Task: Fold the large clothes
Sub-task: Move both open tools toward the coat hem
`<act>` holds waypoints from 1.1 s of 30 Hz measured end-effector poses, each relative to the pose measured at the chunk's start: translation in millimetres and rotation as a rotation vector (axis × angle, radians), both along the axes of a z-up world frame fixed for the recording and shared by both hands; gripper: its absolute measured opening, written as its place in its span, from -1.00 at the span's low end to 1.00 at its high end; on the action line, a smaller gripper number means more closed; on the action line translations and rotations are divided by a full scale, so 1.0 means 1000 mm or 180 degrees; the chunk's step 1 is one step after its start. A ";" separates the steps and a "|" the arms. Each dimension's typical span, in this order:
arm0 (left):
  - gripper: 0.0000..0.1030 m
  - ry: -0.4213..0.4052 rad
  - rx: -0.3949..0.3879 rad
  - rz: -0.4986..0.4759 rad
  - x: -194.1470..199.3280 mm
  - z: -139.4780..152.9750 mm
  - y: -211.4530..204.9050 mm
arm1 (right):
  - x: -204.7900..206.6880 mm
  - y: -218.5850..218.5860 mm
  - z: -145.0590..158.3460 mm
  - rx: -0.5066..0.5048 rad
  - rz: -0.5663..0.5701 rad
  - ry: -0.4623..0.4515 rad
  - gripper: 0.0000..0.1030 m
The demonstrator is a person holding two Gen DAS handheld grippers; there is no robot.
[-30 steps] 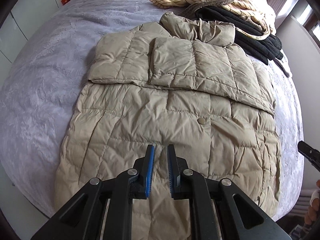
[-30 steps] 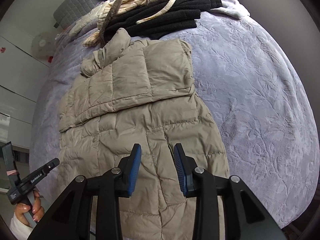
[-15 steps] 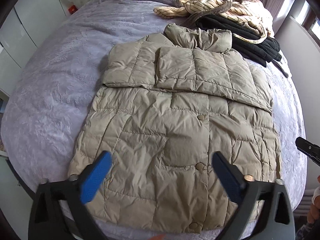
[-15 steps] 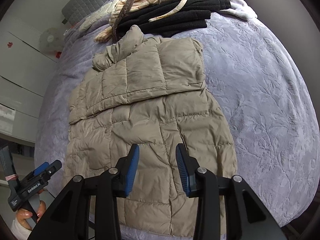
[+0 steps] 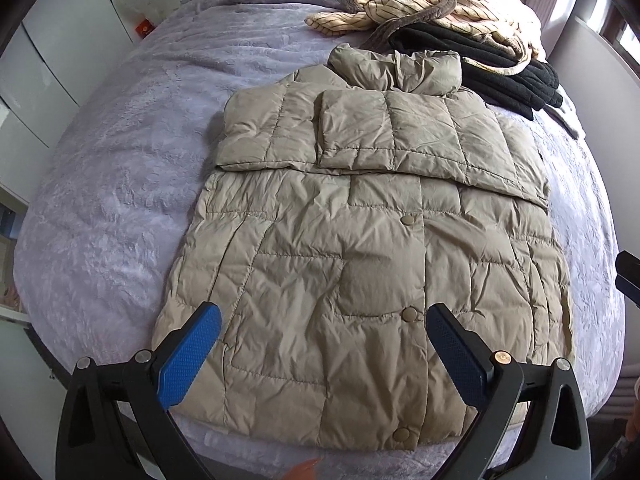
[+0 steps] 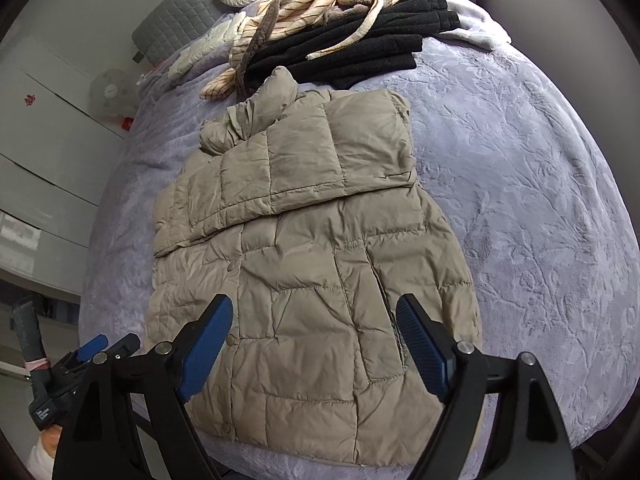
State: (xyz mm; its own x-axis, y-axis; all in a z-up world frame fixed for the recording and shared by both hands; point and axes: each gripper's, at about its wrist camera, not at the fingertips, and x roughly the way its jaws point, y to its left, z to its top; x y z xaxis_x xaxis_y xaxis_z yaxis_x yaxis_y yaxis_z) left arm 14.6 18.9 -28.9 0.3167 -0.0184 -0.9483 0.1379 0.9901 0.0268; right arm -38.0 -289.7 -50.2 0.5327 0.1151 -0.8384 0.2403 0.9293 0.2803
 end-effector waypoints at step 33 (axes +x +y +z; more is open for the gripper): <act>0.99 0.0560 -0.0206 -0.0073 -0.067 -0.068 0.101 | -0.105 0.027 -0.091 0.0932 -0.0809 0.0647 0.99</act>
